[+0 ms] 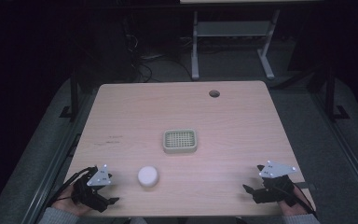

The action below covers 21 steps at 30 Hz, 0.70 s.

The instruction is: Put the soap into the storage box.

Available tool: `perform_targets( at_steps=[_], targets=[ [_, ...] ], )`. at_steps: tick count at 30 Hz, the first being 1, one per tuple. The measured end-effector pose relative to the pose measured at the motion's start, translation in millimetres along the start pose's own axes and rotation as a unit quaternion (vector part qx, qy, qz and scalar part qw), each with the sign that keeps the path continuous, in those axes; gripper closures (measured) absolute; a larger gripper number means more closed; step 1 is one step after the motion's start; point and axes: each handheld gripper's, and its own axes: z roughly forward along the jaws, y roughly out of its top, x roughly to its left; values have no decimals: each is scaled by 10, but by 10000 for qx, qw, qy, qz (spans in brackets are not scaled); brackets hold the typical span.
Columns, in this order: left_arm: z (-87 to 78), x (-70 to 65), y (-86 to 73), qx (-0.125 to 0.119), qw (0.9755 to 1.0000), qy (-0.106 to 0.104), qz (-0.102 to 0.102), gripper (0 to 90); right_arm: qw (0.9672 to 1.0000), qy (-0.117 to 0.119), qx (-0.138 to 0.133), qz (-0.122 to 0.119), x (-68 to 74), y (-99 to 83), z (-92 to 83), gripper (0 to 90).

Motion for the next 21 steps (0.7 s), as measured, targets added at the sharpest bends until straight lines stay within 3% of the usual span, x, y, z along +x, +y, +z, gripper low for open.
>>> perform_targets(
  at_steps=[12, 14, 21],
  targets=[
    [-32, -8, 116, 4, 9999, -87, 143, 168, 10000, -2, -4, -16, 22, 11, -5, 139],
    [-42, -12, 160, 1, 9998, -110, 184, 171, 9998, -45, 60, -180, 16, 13, 8, 139],
    [-66, -12, 230, 63, 9996, -101, 262, 178, 9998, -45, 63, -174, 18, 14, 22, 139]
  ],
)
